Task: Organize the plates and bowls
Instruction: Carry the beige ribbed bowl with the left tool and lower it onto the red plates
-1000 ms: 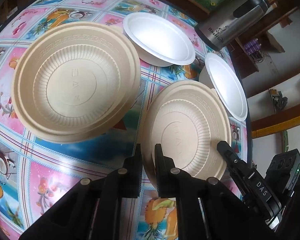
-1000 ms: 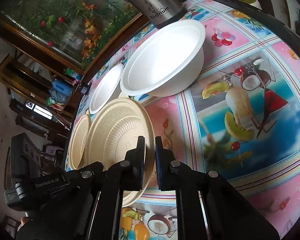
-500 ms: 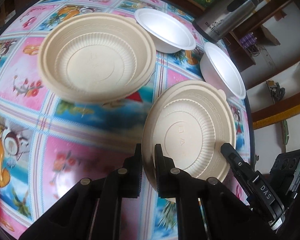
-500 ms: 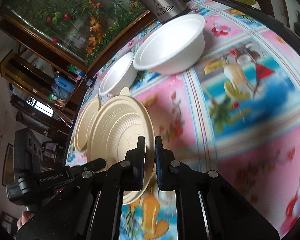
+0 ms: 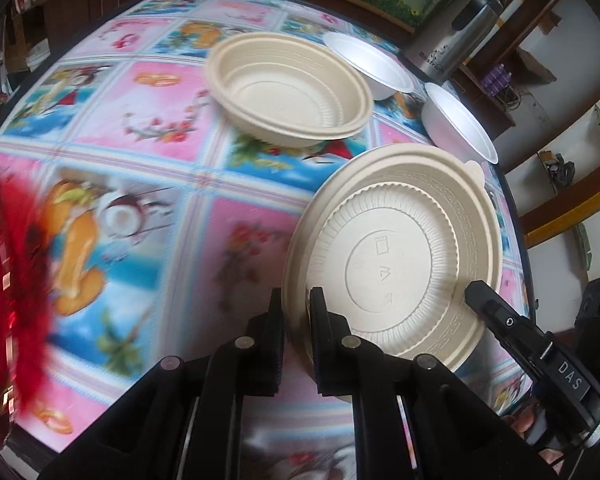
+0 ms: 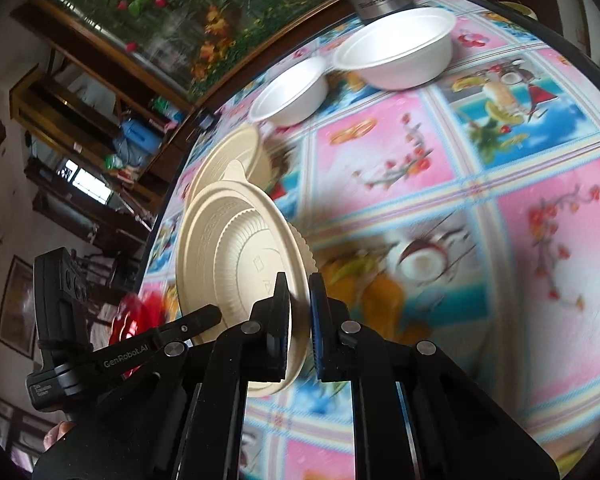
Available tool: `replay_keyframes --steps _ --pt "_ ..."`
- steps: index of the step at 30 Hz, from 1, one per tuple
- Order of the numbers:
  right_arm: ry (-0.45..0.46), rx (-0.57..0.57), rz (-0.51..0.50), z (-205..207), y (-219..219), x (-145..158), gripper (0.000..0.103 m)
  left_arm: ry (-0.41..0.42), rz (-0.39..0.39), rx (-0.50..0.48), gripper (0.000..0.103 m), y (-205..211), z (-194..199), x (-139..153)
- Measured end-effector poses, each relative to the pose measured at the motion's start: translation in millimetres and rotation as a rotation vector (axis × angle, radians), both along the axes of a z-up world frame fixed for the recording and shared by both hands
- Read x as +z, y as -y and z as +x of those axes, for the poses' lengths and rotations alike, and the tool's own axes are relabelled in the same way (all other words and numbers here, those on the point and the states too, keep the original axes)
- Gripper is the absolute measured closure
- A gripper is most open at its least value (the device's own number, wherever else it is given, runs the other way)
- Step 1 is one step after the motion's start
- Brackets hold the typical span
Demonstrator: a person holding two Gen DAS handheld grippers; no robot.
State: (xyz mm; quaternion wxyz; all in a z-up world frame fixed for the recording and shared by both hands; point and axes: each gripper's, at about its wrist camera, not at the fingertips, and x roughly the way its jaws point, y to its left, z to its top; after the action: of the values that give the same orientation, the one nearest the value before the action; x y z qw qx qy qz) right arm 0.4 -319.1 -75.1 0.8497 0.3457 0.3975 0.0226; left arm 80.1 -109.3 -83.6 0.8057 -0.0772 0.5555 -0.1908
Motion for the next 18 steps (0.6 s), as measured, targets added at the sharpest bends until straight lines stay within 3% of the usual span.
replay_keyframes --steps 11,18 --pt "0.068 0.153 -0.051 20 -84 44 0.094 0.160 -0.005 0.119 0.093 -95 -26 52" --pt "0.087 0.314 -0.049 51 -167 52 0.094 0.183 0.040 0.278 0.093 -180 -32 61"
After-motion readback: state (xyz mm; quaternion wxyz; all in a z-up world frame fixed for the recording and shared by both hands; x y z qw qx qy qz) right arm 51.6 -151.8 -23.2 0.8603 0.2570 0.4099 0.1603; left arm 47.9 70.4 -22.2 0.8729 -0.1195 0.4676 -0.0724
